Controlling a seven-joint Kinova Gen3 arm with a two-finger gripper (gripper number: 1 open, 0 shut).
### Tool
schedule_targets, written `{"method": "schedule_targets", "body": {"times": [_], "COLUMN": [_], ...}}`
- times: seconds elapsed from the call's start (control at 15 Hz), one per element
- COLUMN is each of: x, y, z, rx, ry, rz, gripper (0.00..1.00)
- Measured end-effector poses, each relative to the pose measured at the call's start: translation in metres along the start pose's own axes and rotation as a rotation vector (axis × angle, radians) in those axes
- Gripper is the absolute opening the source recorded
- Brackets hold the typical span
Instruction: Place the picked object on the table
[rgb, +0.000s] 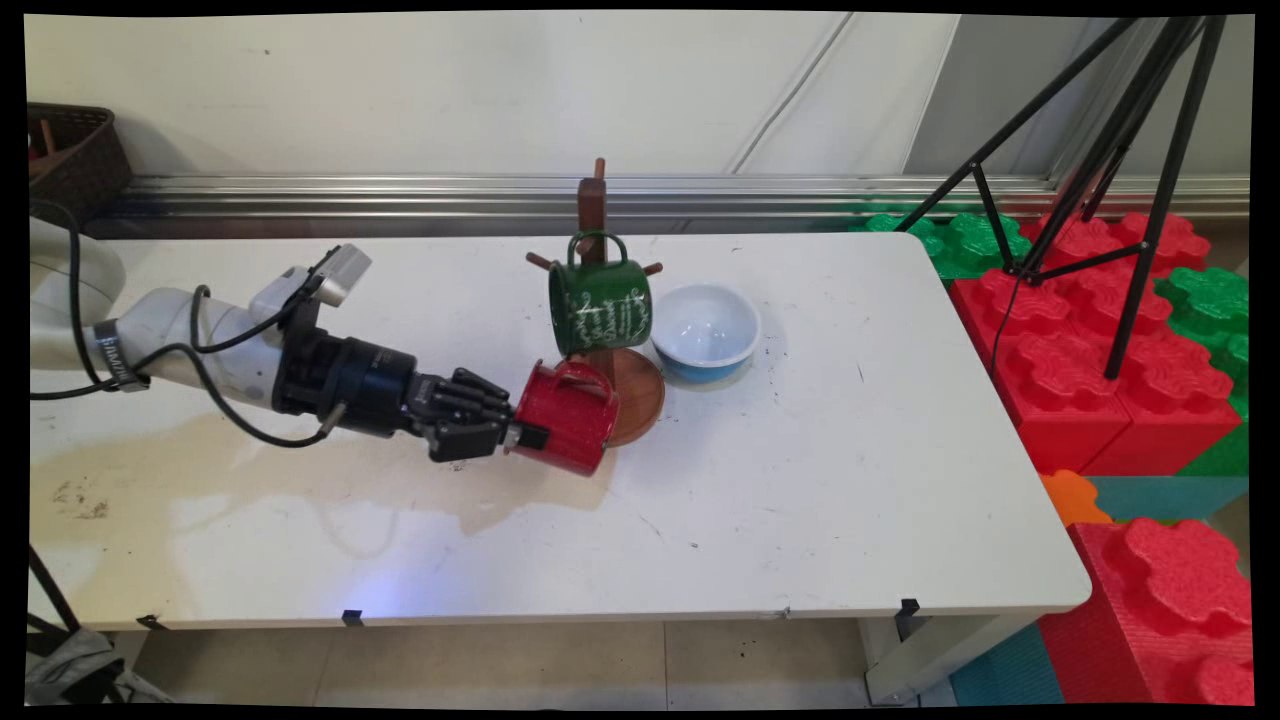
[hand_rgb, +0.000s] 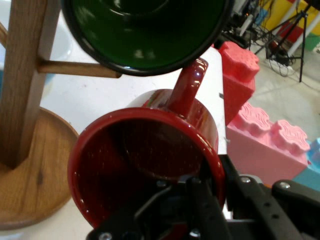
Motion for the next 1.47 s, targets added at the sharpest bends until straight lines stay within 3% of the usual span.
{"method": "schedule_targets", "body": {"times": [0.47,1.47], "x": [-0.002,0.016], "y": [0.001,0.007], "z": [-0.023,-0.101], "rx": [-0.009,0.035], "ry": [-0.056,-0.176], "rz": [0.059,0.202], "gripper": [0.00,0.00]}}
